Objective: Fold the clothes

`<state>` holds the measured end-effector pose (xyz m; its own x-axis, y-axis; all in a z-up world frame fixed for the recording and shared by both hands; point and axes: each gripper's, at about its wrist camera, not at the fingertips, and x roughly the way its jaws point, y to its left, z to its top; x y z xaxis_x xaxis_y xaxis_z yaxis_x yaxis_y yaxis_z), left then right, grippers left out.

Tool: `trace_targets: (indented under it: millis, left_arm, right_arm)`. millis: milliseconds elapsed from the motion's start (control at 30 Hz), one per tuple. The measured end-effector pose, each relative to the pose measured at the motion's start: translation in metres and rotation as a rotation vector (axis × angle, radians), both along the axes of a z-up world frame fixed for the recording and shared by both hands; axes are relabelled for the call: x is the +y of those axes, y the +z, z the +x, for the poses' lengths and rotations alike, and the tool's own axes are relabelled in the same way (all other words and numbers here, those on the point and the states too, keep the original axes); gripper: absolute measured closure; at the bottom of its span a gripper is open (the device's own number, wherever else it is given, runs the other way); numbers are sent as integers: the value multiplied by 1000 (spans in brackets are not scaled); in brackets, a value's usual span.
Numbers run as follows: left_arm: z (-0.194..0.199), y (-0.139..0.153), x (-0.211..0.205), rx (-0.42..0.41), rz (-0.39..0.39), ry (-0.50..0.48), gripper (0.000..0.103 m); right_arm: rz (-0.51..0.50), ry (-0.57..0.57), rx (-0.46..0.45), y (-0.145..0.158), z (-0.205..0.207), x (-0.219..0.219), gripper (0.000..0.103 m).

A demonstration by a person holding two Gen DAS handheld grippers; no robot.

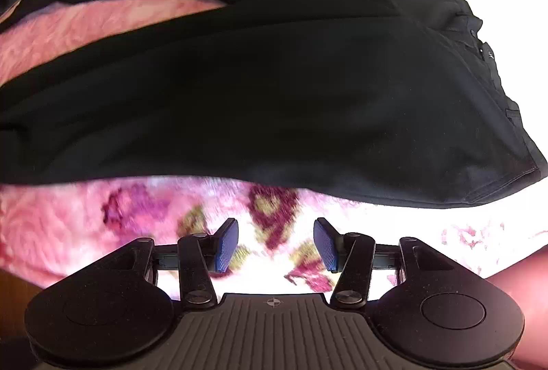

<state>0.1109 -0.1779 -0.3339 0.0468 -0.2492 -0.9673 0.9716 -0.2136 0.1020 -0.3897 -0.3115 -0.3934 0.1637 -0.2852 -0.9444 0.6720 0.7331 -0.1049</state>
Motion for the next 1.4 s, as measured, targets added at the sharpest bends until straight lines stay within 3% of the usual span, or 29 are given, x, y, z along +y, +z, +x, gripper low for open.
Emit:
trace_targets:
  millis: [167,233,367,467,533,600,667,700,800,900,933,1000,1033,1067,1133,1233,1333,1400]
  left_arm:
    - [19,14,-15,82,-31,37,56]
    - [21,12,-18,63,-42,42,52]
    - [16,-24,-30,0,35,-9,54]
    - [12,-45,-32,-15,81,-43,64]
    - [10,-45,-31,-12,76,-53,87]
    - [10,-37,-31,-16,55,-48,99]
    - [19,-25,-36,-21,13,-15,100]
    - [24,-18,-39,-23,-8,1,100]
    - [39,-3,-50,-27,-63,50,99]
    - [49,-19,-73,-69,-50,63,92]
    - [49,-26,-78,-97,-41,68,88]
    - [46,-28,-77,-169,-50,73,84]
    - [43,-25,-73,-194,-62,75,80]
    - [40,-20,-66,-209,-78,76,77]
    - [30,-9,-47,-249,-106,53,74]
    - [7,6,-13,-232,-116,-12,74]
    - [-30,-1,20,-264,-72,-172,71]
    - [-38,-10,29,-262,-48,-183,71]
  right_arm:
    - [-103,246,-72,32,54,32,51]
    - [-103,377,-119,40,84,35,51]
    - [-111,649,-130,30,149,30,51]
    - [-114,815,-73,9,193,20,51]
    - [-73,922,-1,-12,217,8,51]
    - [50,995,89,-32,238,-3,54]
    - [138,1008,124,-32,247,-14,98]
    - [164,1014,129,-27,251,-19,101]
    - [90,992,62,4,268,-34,101]
    - [53,992,70,-5,283,-44,101]
    - [45,989,78,-13,285,-45,97]
    - [-15,921,47,-14,281,-45,75]
    - [-53,877,22,-12,276,-45,51]
    - [-84,832,-11,-8,270,-45,45]
    - [-106,732,-87,5,248,-39,45]
    - [-102,616,-142,20,209,-17,45]
    - [-61,559,-163,25,178,16,45]
    - [-21,532,-182,31,164,40,45]
